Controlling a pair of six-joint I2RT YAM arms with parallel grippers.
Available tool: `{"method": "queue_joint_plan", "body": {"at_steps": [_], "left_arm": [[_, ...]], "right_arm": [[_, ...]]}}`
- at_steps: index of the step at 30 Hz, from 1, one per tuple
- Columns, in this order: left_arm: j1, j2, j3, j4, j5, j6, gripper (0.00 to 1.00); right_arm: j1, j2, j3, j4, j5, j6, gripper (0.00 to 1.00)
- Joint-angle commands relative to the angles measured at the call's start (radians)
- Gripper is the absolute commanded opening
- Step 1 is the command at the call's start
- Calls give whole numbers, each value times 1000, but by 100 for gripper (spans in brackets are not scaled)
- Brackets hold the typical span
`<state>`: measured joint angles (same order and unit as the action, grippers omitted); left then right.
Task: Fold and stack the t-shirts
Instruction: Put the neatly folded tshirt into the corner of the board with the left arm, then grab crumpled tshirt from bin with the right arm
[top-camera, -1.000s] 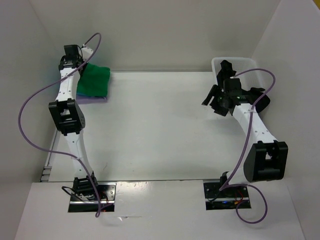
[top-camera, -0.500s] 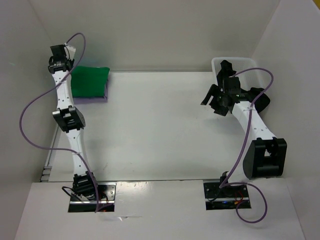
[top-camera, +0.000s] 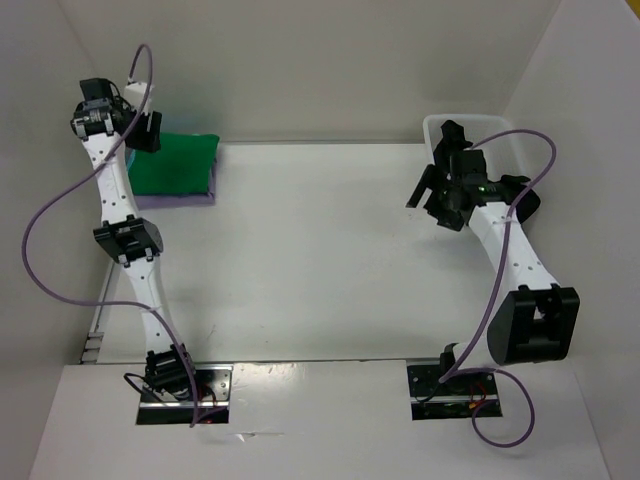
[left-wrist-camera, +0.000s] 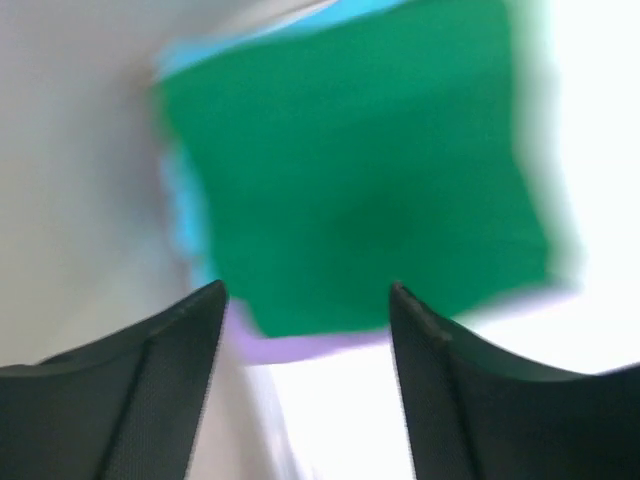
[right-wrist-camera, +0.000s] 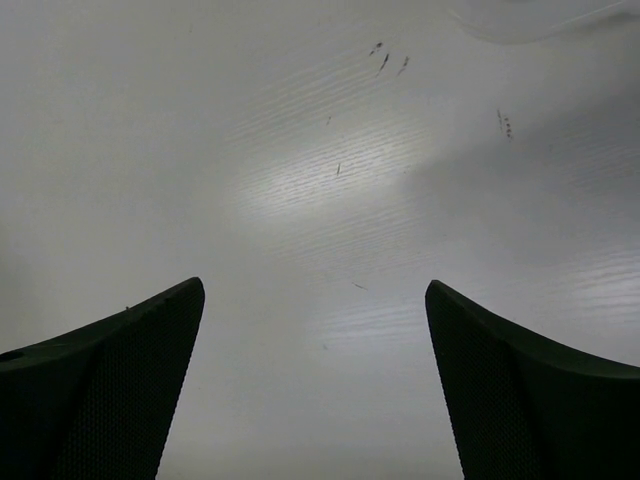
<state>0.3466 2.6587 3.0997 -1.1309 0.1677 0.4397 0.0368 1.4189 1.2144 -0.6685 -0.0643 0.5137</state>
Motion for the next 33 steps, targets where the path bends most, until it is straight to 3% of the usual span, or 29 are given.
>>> {"method": "queue_joint_plan", "body": {"at_steps": [1, 3, 5, 6, 8, 10, 12, 13, 17, 29, 30, 33], "left_arm": [[-12, -287, 22, -165, 528, 11, 75], [-43, -360, -123, -165, 633, 34, 78], [-69, -431, -237, -165, 673, 59, 84], [-105, -448, -368, -165, 696, 94, 84], [-155, -485, -502, -165, 696, 164, 89], [-248, -552, -746, -147, 664, 227, 99], [-346, -700, -989, 70, 571, 182, 99], [-375, -739, -1203, 160, 538, 182, 99], [-420, -685, -1272, 230, 576, 81, 99], [-406, -634, -1334, 226, 530, 47, 99], [-406, -634, -1323, 217, 518, 47, 99], [-406, -634, -1314, 217, 509, 47, 99]], "right_arm": [[3, -57, 123, -68, 118, -43, 98], [-43, -38, 183, -84, 174, -53, 100], [-80, 47, 322, -129, 221, -53, 100], [-116, 90, 437, -150, 269, -53, 100], [-139, 236, 546, -203, 337, -53, 100], [-158, 407, 722, -236, 379, -78, 100], [-158, 530, 923, -285, 353, -113, 100], [-146, 590, 991, -301, 353, -138, 100], [-123, 907, 1357, -388, 389, -156, 100], [-163, 1153, 1505, -388, 316, -118, 99], [-163, 1172, 1505, -388, 305, -118, 97], [-172, 1172, 1524, -388, 287, -118, 49]]}}
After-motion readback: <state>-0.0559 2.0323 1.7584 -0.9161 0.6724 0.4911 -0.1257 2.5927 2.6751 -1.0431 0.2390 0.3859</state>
